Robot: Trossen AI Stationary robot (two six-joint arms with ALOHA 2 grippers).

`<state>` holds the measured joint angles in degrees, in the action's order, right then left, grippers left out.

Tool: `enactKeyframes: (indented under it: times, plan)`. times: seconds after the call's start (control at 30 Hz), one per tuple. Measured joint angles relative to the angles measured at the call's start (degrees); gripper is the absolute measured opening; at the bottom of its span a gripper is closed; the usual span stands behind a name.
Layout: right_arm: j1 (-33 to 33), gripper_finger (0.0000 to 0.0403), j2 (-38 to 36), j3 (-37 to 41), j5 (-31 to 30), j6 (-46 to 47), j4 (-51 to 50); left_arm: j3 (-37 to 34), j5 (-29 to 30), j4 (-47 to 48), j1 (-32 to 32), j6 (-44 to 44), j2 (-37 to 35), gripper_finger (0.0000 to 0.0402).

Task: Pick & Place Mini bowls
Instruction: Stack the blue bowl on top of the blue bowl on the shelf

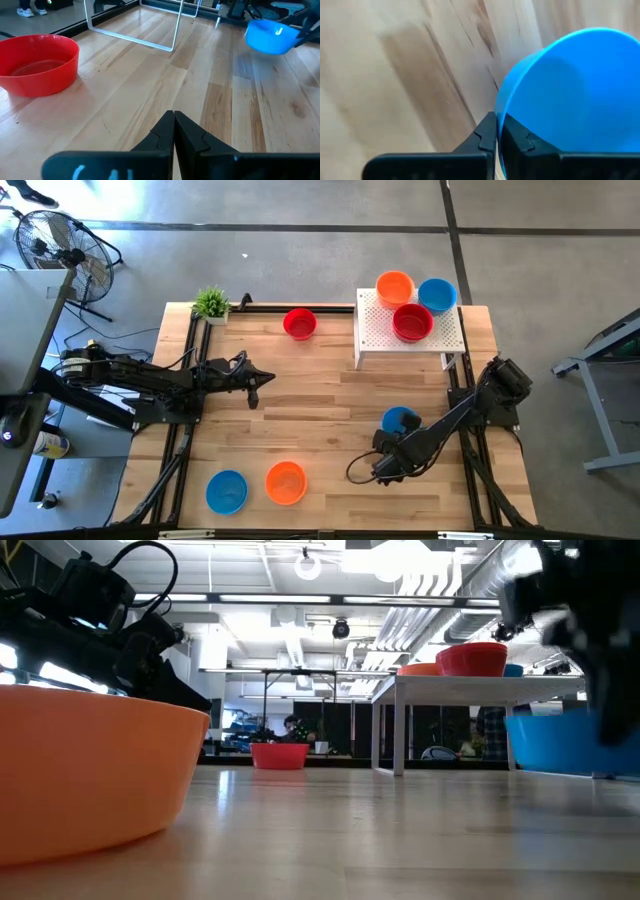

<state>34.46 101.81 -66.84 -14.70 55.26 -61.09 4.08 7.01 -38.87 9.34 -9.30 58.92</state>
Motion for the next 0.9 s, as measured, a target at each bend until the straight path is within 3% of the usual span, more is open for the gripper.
enactKeyframes:
  times: [0.17,0.37,0.67,0.9]
  plan:
    - [-0.91,0.0006,-1.64,-9.34,-3.85,-6.03,-3.57,0.0,0.0,0.02,0.02,0.0,0.0,0.0001]
    - [-6.31,0.0005,-1.8,-25.99,-9.5,-17.39,-12.23,-0.01,0.0,0.01,0.0,0.0,0.0,0.0001]
    - [-22.46,0.0004,-1.85,-48.07,-14.46,-34.33,-25.37,0.0,0.0,0.01,0.0,0.0,0.0,0.0001]
    - [-36.04,0.0003,-2.29,-55.84,-12.25,-44.58,-28.93,0.0,0.02,0.0,0.02,0.0,0.0,0.0001]
